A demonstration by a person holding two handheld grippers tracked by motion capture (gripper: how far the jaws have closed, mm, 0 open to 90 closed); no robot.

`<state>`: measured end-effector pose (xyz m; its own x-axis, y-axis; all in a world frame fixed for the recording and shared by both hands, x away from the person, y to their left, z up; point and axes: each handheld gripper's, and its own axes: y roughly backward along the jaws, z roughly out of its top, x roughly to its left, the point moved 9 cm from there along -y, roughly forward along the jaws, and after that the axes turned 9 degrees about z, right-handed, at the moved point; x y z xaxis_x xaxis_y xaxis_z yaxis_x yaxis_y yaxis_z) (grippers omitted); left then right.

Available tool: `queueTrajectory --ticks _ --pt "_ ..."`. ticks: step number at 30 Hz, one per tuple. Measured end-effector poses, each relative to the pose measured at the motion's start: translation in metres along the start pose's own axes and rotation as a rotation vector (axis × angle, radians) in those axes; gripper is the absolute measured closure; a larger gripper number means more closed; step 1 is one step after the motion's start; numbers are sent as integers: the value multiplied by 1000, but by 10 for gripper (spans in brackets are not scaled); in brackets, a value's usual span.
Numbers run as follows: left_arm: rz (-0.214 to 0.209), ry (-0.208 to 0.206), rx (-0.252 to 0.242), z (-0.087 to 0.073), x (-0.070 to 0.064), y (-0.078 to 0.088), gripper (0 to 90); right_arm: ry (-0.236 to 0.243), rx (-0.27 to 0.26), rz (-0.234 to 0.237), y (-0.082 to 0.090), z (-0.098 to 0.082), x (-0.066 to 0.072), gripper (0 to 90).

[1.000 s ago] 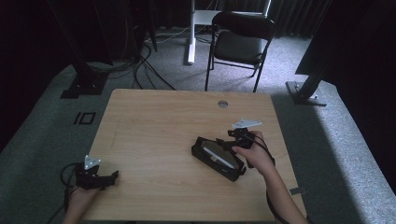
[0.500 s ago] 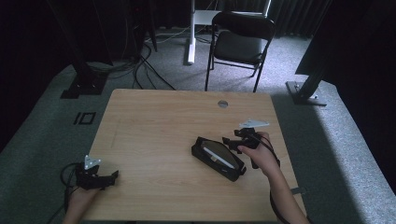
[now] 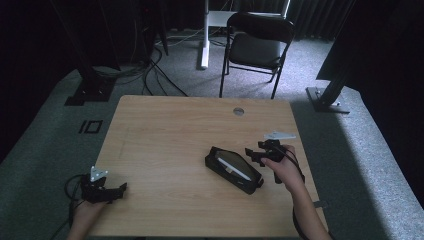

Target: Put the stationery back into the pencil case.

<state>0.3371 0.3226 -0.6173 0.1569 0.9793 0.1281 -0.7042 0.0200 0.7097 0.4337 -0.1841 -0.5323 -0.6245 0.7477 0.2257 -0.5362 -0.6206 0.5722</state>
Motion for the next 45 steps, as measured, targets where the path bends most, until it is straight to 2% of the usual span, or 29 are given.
queueTrajectory --ticks 6,16,29,34,45 --pt "0 0 0 0 0 0 3 -30 -7 -18 3 -12 -10 315" --pt "0 0 0 0 0 0 3 -51 4 -54 6 -30 -21 301" --pt "0 0 0 0 0 0 3 -92 -4 -88 7 -52 -32 273" --pt "0 0 0 0 0 0 3 -84 -13 -117 12 -57 -35 250" --pt "0 0 0 0 0 0 3 -102 -2 -162 20 -71 -43 239"
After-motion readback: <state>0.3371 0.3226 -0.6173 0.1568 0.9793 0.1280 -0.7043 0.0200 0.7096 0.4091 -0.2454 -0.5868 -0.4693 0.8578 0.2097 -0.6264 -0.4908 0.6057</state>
